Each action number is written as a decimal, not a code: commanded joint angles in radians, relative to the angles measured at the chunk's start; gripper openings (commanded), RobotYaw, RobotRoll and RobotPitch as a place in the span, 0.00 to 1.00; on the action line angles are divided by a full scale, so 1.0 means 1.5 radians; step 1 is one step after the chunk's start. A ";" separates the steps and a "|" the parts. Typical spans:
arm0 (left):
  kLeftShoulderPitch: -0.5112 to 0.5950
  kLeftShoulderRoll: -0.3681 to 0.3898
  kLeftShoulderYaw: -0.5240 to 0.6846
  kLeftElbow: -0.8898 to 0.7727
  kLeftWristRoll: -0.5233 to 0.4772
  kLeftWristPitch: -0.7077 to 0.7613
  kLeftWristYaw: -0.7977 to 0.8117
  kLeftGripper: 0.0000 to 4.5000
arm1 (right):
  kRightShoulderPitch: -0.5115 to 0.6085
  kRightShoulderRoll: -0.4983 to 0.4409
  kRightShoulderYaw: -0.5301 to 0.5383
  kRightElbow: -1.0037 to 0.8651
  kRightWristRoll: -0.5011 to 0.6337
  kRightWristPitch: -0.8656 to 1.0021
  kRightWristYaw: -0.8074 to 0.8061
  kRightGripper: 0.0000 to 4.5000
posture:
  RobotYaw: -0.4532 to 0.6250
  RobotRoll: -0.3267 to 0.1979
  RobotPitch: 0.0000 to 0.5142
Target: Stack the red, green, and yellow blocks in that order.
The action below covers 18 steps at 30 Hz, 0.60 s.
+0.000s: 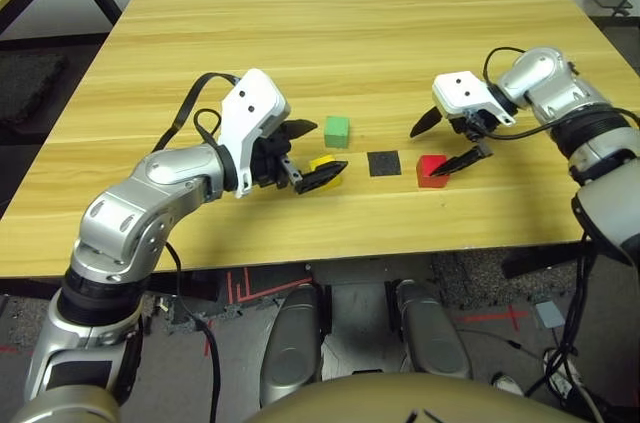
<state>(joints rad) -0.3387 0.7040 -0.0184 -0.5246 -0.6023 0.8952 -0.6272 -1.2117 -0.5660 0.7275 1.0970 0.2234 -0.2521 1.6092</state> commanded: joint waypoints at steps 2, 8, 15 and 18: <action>0.004 -0.008 -0.008 -0.004 0.007 -0.003 0.004 1.00 | -0.022 -0.049 0.002 -0.078 0.042 0.072 0.003 1.00 | 0.87 0.17 0.29; -0.004 -0.022 -0.022 0.015 0.022 -0.016 -0.002 1.00 | 0.021 -0.156 0.030 -0.314 0.108 0.226 0.003 1.00 | 0.84 0.15 0.27; -0.014 -0.035 -0.035 0.037 0.040 -0.033 -0.012 1.00 | 0.102 -0.223 -0.006 -0.511 0.121 0.353 0.003 1.00 | 0.83 0.13 0.27; -0.016 -0.041 -0.036 0.040 0.043 -0.037 -0.012 1.00 | 0.131 -0.224 -0.025 -0.535 0.100 0.364 0.003 1.00 | 0.83 0.13 0.28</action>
<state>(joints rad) -0.3578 0.6437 -0.0602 -0.4742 -0.5461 0.8481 -0.6397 -1.0348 -0.8967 0.7183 0.3231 0.3978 0.2828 1.6089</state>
